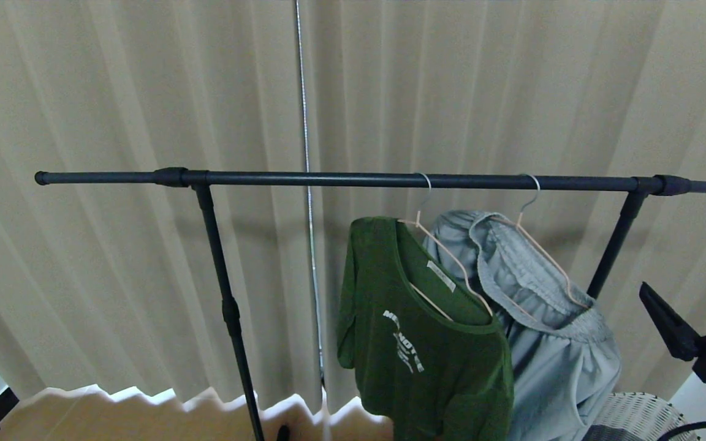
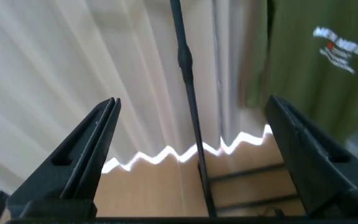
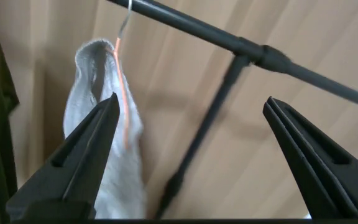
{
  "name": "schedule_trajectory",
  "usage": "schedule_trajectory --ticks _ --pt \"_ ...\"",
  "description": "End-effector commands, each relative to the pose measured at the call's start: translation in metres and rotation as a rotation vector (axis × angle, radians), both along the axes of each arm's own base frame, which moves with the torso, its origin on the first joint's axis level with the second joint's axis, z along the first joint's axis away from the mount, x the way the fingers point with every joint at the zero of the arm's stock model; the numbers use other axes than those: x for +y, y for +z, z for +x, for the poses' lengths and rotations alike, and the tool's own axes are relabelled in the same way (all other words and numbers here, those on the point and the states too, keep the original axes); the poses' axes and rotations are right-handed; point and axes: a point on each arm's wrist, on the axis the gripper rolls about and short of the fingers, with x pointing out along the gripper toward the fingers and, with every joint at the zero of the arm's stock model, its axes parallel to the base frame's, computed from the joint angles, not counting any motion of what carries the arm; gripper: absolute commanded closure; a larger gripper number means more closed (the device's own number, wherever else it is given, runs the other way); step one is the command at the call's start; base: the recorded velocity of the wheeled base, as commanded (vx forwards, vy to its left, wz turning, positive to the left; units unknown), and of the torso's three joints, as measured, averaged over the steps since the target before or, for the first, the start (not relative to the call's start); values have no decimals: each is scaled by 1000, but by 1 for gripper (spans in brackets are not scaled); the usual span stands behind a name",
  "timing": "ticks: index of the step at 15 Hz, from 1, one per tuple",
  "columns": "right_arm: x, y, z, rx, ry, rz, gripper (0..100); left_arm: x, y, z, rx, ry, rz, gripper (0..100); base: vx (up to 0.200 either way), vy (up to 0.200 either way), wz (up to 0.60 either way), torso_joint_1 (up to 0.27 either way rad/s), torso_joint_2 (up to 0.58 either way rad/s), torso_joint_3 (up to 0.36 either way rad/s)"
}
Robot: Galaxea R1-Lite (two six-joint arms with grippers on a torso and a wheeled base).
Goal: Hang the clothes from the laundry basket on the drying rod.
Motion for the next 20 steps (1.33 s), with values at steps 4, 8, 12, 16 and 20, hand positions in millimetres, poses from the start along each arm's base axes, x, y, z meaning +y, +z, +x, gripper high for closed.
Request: schedule_trajectory --ticks 4,8,12,16,20 --pt "-14 -11 -75 44 3 -17 0 6 -3 -12 -70 177 -132 0 0 0 0 0 0 0" --pt "-17 -34 -92 157 -20 45 0 7 -3 -23 -188 360 -134 0 0 0 0 0 0 0" --pt "-22 -55 -111 239 -85 73 0 6 -4 -36 -314 347 -93 0 0 0 0 0 0 0" --pt "-28 -69 -132 177 -153 93 0 3 -4 -37 -333 201 -43 0 0 0 0 0 0 0" --pt "-26 -71 -142 71 -328 125 0 4 -4 -37 -334 142 -52 0 0 0 0 0 0 0"
